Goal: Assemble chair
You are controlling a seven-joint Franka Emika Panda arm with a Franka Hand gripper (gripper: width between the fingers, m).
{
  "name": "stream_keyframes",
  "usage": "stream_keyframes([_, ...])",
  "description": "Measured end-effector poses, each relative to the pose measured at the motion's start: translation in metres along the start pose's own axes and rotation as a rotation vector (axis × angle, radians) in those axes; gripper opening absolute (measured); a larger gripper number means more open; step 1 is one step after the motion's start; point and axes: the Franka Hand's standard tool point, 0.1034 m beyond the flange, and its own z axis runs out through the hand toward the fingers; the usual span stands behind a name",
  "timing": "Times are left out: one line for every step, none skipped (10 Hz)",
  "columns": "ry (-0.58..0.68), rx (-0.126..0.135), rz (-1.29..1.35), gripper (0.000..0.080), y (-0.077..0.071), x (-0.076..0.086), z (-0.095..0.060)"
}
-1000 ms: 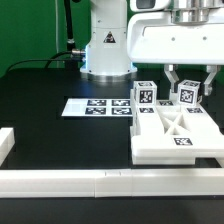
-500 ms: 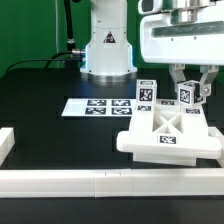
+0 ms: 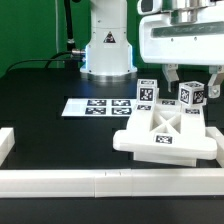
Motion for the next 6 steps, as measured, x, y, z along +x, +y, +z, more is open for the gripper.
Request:
stream_keyframes([-0.001,-0.003,-0.149,0.0622,-0.0022,0.0011,-0.0014])
stream_keyframes([0.002,0.003,-0.295,0.0644,-0.0059,0.0043,-0.0037])
stream_keyframes([-0.004,0.001,-0.397,0.0644,-0.0092,0.0050,-0.0052])
stream_keyframes([-0.001,0.002,-0.445,0.0649,-0.0087,0.0053,-0.0046])
stream_keyframes([-0.001,0.001,-0.497,0.0649,-0.0085,0.0055,-0.0044])
stream_keyframes([-0.001,0.001,-0.579,0.0649,-0.0083,0.0059,-0.0044])
